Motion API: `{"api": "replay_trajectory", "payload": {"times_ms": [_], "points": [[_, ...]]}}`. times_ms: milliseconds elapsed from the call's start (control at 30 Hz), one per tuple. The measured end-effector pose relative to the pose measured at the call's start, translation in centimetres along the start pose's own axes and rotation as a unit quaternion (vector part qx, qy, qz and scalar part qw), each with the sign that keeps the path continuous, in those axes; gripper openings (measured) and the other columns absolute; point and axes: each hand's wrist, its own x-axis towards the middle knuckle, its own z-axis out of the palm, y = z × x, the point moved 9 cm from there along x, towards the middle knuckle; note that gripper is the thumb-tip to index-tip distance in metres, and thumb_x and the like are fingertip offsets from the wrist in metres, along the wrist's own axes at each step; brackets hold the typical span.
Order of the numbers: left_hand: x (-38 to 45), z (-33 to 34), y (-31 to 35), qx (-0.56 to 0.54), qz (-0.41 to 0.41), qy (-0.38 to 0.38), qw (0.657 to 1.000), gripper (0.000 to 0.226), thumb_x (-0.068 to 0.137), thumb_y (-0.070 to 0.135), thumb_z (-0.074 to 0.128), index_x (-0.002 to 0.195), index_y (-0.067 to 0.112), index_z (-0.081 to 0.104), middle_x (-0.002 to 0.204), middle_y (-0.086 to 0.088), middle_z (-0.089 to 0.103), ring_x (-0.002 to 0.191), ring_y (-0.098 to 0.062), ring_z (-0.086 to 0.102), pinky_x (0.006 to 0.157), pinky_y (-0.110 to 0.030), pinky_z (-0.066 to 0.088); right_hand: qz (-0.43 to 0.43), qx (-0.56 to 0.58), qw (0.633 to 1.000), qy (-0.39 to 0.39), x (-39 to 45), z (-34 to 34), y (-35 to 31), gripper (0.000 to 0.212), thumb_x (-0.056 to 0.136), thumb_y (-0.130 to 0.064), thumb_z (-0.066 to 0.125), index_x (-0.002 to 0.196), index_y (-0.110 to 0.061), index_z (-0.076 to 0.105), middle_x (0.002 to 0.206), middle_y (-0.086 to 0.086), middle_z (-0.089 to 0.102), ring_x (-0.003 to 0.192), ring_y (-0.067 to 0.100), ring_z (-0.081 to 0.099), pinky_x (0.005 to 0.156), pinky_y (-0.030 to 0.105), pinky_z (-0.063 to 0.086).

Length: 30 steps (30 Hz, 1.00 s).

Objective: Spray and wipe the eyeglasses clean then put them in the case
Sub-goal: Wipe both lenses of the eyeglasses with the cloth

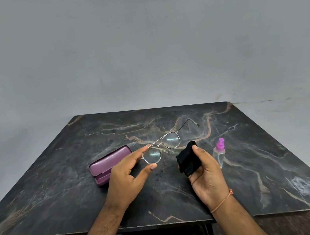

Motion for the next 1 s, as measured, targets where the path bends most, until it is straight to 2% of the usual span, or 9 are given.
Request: {"api": "replay_trajectory", "payload": {"times_ms": [167,300,367,467,567,633,733,833,1000], "points": [[0.0,-0.2,0.9,0.041,0.025,0.005,0.999,0.06,0.089,0.027,0.088,0.145,0.017,0.07,0.142,0.014,0.073,0.135,-0.001,0.067,0.114,-0.018,0.05,-0.025,-0.194,0.98,-0.037,-1.1,0.3,0.1,0.016,0.101,-0.012,0.067,0.09,-0.012,0.079,0.091,0.013,0.078,0.084,0.022,0.072,0.079,0.037,0.058],[0.0,-0.2,0.9,0.048,0.036,0.003,0.998,0.06,0.09,0.029,0.087,0.146,0.017,0.069,0.144,0.015,0.071,0.137,0.0,0.065,0.116,-0.021,0.05,0.011,-0.372,0.926,-0.061,-1.6,-0.5,0.2,0.013,0.1,-0.011,0.07,0.107,-0.013,0.081,0.102,0.014,0.083,0.088,0.025,0.075,0.079,0.038,0.061],[0.0,-0.1,0.8,0.036,0.03,-0.004,0.999,0.059,0.09,0.031,0.086,0.146,0.018,0.069,0.144,0.017,0.071,0.136,0.0,0.066,0.114,-0.023,0.052,0.029,-0.448,0.891,-0.072,-1.8,-0.7,-0.1,0.015,0.1,-0.013,0.071,0.112,-0.017,0.079,0.1,0.008,0.084,0.081,0.017,0.075,0.07,0.037,0.061],[-0.2,0.1,0.8,-0.001,0.004,-0.022,1.0,0.058,0.091,0.034,0.084,0.147,0.027,0.068,0.144,0.024,0.07,0.134,0.0,0.067,0.114,-0.02,0.052,-0.006,-0.604,0.794,-0.062,-1.9,-0.7,-1.5,0.014,0.099,-0.026,0.071,0.112,-0.027,0.077,0.096,-0.006,0.081,0.063,0.003,0.066,0.052,0.024,0.055],[-0.2,0.3,0.5,-0.055,-0.022,-0.034,0.998,0.057,0.092,0.03,0.083,0.146,0.034,0.066,0.143,0.023,0.072,0.135,-0.003,0.068,0.115,-0.022,0.053,-0.09,-0.764,0.637,-0.051,-2.0,0.2,-3.7,0.027,0.097,-0.044,0.068,0.121,-0.032,0.074,0.102,-0.019,0.077,0.088,-0.002,0.07,0.076,0.015,0.051],[-0.2,0.3,0.4,-0.079,-0.03,-0.037,0.996,0.056,0.092,0.029,0.082,0.145,0.038,0.065,0.143,0.021,0.072,0.137,-0.006,0.068,0.117,-0.028,0.053,-0.146,-0.789,0.596,-0.028,-2.5,0.9,-5.4,0.032,0.098,-0.047,0.065,0.127,-0.033,0.071,0.108,-0.02,0.076,0.1,0.005,0.072,0.086,0.023,0.052],[-0.2,0.5,0.2,-0.092,-0.034,-0.046,0.994,0.056,0.093,0.026,0.081,0.146,0.033,0.065,0.145,0.016,0.072,0.14,-0.009,0.066,0.119,-0.037,0.053,-0.26,-0.705,0.66,0.003,-3.5,2.2,-8.7,0.029,0.1,-0.039,0.067,0.129,-0.037,0.072,0.098,-0.022,0.075,0.083,0.001,0.07,0.078,0.021,0.052],[-0.3,0.9,0.3,-0.094,-0.028,-0.065,0.993,0.057,0.094,0.023,0.081,0.148,0.03,0.064,0.147,0.013,0.071,0.142,-0.011,0.065,0.119,-0.04,0.053,-0.307,-0.6,0.738,-0.035,-3.8,3.2,-10.7,0.033,0.101,-0.032,0.07,0.133,-0.037,0.071,0.094,-0.017,0.073,0.076,0.001,0.065,0.068,0.009,0.048],[-0.5,1.2,0.5,-0.09,-0.027,-0.089,0.992,0.058,0.094,0.025,0.081,0.15,0.024,0.065,0.15,0.014,0.069,0.145,-0.009,0.062,0.119,-0.035,0.053,-0.328,-0.58,0.737,-0.114,-3.4,5.3,-11.7,0.021,0.1,-0.031,0.07,0.119,-0.038,0.076,0.092,-0.021,0.071,0.076,0.009,0.065,0.065,0.014,0.049]]}}
